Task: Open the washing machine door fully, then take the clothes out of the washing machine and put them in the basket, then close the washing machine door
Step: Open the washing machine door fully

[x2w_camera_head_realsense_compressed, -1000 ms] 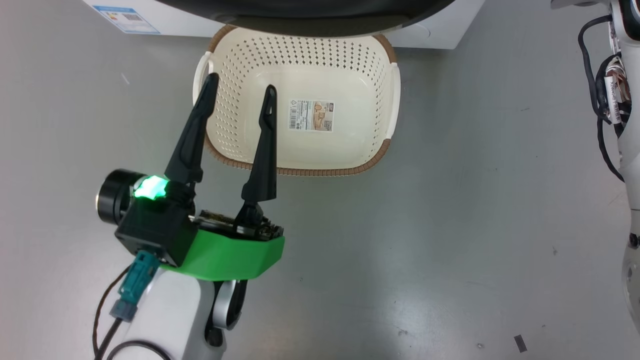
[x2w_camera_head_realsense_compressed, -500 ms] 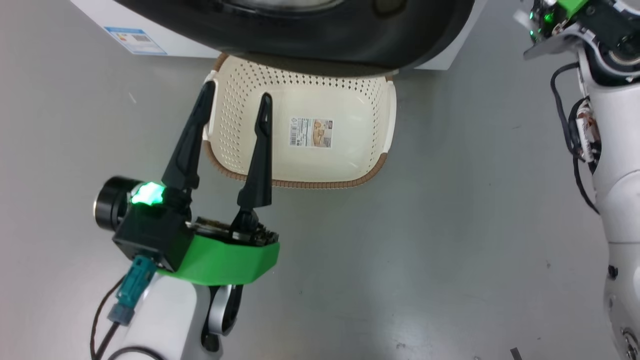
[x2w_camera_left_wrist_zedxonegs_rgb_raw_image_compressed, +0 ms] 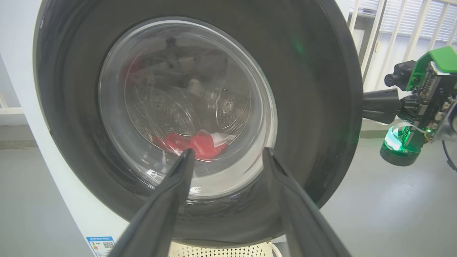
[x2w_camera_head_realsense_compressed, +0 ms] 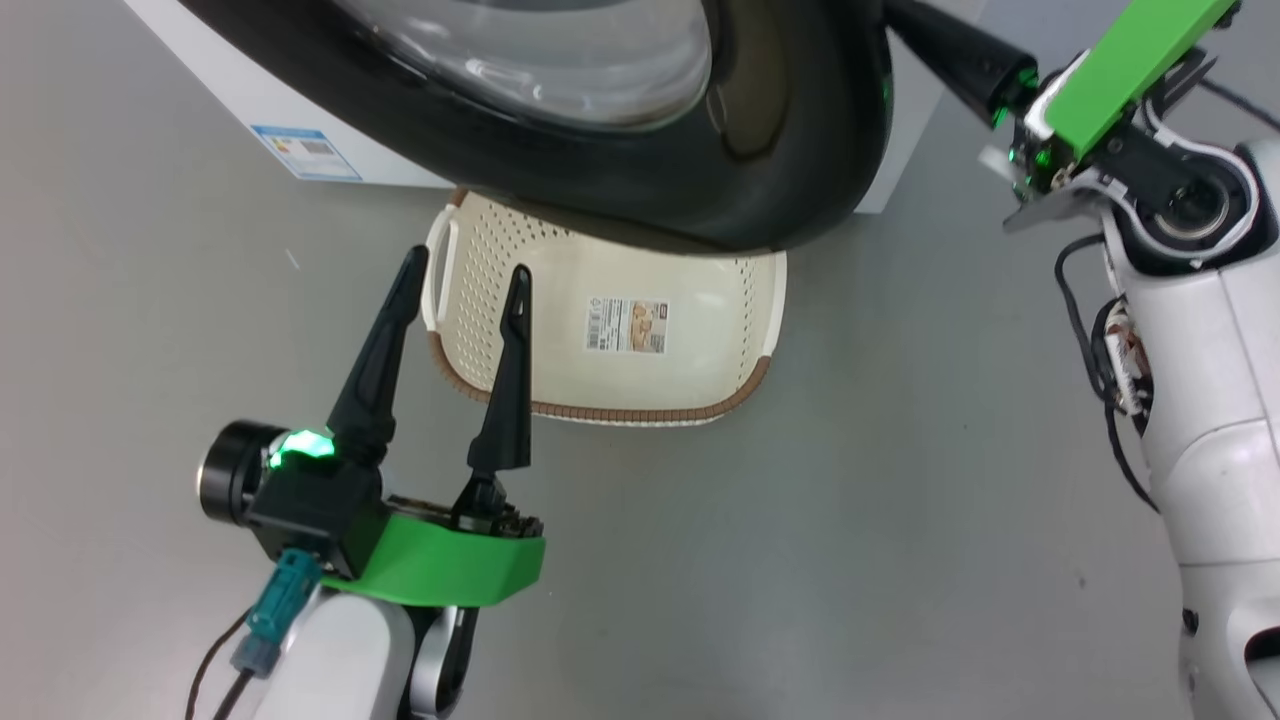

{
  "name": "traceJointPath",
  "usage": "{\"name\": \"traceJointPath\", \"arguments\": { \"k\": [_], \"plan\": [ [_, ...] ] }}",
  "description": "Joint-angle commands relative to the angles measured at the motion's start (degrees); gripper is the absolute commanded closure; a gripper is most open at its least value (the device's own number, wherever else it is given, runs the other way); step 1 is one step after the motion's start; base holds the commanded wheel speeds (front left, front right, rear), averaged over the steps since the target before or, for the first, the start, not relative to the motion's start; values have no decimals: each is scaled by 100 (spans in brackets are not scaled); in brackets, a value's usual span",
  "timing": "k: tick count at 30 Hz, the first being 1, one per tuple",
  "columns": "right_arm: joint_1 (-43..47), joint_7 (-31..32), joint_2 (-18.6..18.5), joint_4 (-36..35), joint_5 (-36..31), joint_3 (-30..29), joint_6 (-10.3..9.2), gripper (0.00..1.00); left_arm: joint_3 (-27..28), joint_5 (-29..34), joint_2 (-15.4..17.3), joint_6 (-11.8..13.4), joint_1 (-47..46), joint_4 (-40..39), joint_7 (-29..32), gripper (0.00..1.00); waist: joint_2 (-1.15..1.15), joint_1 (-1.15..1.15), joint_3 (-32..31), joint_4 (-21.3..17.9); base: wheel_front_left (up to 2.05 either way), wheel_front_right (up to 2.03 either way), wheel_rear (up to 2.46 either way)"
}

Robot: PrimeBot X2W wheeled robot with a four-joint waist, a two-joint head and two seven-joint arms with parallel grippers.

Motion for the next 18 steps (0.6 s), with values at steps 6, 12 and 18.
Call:
{"name": "traceJointPath", "arguments": {
  "k": [6,12,18],
  "plan": [
    [424,136,213,-279,94,131,45,100,180,-70,169,13,237,-110,53,0,0,0,-455,64,0,0,0],
    [627,208,241,-311,125,199,45,100,166,-112,201,25,330,-127,116,0,0,0,-632,124,0,0,0],
    [849,313,263,-371,154,277,45,100,143,-140,209,70,421,-178,157,0,0,0,-807,257,0,0,0]
  ]
}}
